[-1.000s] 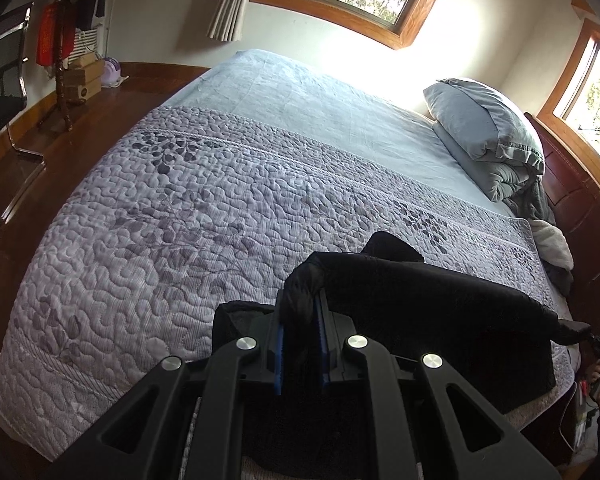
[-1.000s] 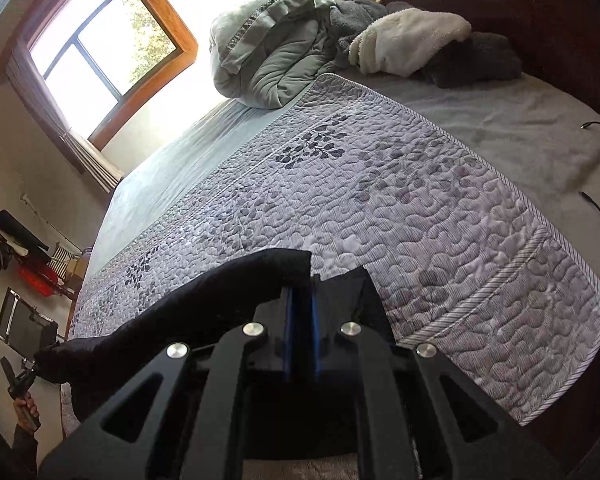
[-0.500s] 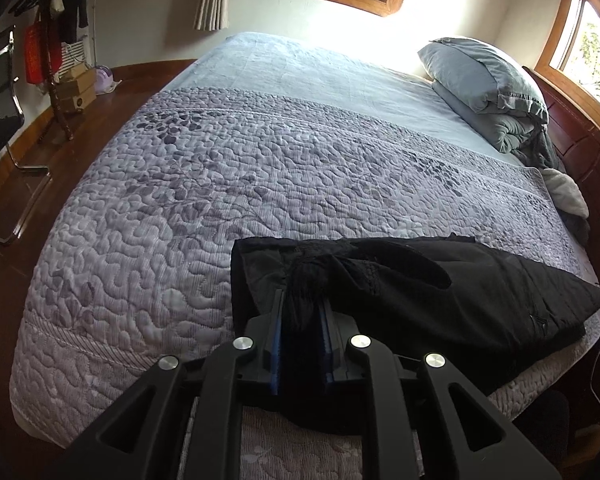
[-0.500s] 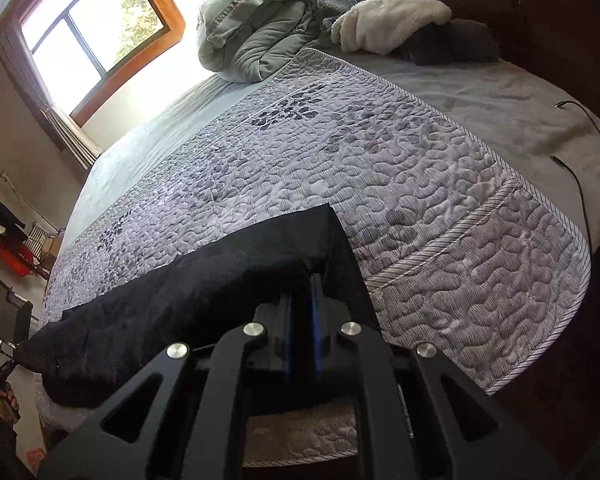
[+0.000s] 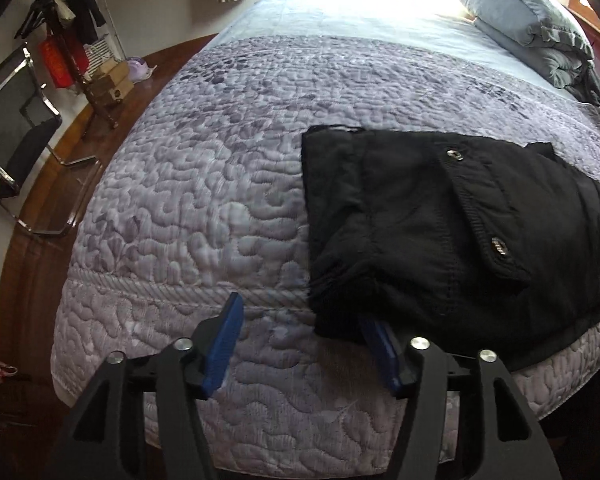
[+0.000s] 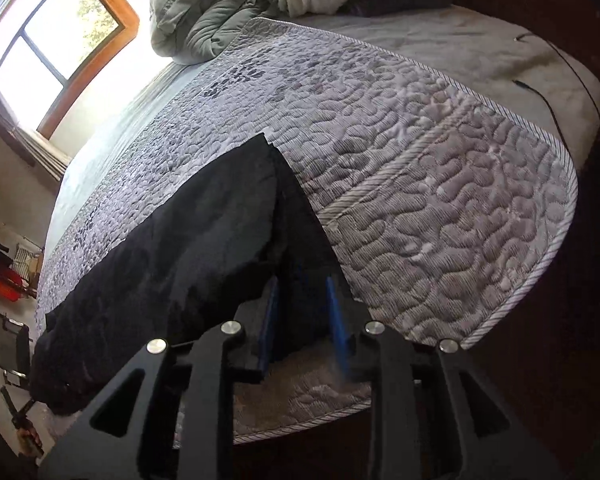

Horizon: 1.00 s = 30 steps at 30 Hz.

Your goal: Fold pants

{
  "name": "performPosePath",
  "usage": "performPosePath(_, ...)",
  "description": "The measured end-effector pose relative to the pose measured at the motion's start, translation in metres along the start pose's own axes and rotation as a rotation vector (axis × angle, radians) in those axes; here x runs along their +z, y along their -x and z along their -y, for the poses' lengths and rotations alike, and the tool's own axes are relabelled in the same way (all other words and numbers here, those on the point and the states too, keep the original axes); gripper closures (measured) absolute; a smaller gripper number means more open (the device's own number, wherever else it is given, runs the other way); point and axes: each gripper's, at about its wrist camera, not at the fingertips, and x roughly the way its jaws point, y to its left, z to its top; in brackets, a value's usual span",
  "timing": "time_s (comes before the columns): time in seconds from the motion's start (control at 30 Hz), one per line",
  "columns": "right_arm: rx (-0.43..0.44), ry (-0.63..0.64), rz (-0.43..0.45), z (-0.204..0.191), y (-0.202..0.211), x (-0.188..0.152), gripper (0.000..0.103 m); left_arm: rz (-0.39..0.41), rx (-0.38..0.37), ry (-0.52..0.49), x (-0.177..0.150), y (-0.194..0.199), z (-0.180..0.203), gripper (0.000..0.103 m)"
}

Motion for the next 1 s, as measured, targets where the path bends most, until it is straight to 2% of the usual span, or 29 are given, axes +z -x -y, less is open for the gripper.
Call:
performPosePath(0.03, 0.005, -0.042, -0.008, 0.007, 0.000, -0.004, 0.067, -0.010, 0.014, 0.021, -0.003, -0.002, -0.005, 0.033)
performPosePath(0.07, 0.015, -0.086, -0.015, 0.014, 0.000, -0.008, 0.057, -0.013, 0.012, 0.047, -0.007, -0.001, -0.008, 0.031)
performPosePath(0.1, 0.024, -0.133, -0.023, 0.020, 0.000, -0.013, 0.054, -0.011, 0.016, 0.068, -0.010, 0.000, -0.012, 0.031)
performPosePath(0.17, 0.066, -0.222, -0.023, 0.031, 0.001, -0.022, 0.053, 0.003, 0.045, 0.107, -0.016, 0.006, -0.015, 0.028)
performPosePath(0.27, 0.168, -0.335, -0.008, 0.042, 0.004, -0.037, 0.053, 0.012, 0.025, 0.226, -0.027, 0.010, -0.027, 0.019)
performPosePath(0.37, 0.280, -0.430, -0.012, 0.046, 0.000, -0.047, 0.053, -0.029, 0.086, 0.279, -0.038, 0.006, -0.035, 0.018)
performPosePath(0.4, 0.301, -0.445, -0.012, 0.045, -0.001, -0.049, 0.053, -0.019, 0.068, 0.304, -0.041, 0.009, -0.038, 0.018)
performPosePath(0.43, 0.315, -0.456, -0.008, 0.045, -0.002, -0.050, 0.053, 0.004, 0.017, 0.354, -0.045, 0.015, -0.043, 0.017)
performPosePath(0.47, 0.326, -0.469, -0.003, 0.044, -0.003, -0.050, 0.053, 0.037, -0.057, 0.422, -0.049, 0.021, -0.047, 0.015)
performPosePath(0.53, 0.361, -0.500, 0.005, 0.043, -0.007, -0.051, 0.053, 0.110, -0.218, 0.557, -0.055, 0.028, -0.051, 0.005)
performPosePath(0.6, 0.374, -0.511, 0.004, 0.041, -0.013, -0.049, 0.053, 0.131, -0.318, 0.649, -0.056, 0.024, -0.049, 0.004)
performPosePath(0.7, 0.375, -0.526, 0.002, 0.038, -0.024, -0.047, 0.053, 0.117, -0.406, 0.712, -0.045, 0.009, -0.035, 0.004)
performPosePath(0.8, 0.382, -0.554, 0.012, 0.037, -0.034, -0.043, 0.053, 0.098, -0.449, 0.689, -0.028, -0.003, -0.014, 0.004)
performPosePath(0.87, 0.360, -0.560, 0.009, 0.037, -0.041, -0.041, 0.053, 0.055, -0.468, 0.680, -0.018, -0.013, -0.002, 0.006)
performPosePath(0.9, 0.357, -0.567, 0.006, 0.037, -0.045, -0.041, 0.053, 0.036, -0.468, 0.678, -0.015, -0.018, 0.002, 0.012)
performPosePath(0.97, 0.357, -0.575, 0.007, 0.037, -0.051, -0.039, 0.056, 0.008, -0.417, 0.681, -0.012, -0.023, 0.006, 0.021)
performPosePath(1.0, 0.357, -0.573, 0.008, 0.035, -0.053, -0.038, 0.062, 0.002, -0.397, 0.684, -0.013, -0.024, 0.006, 0.036)
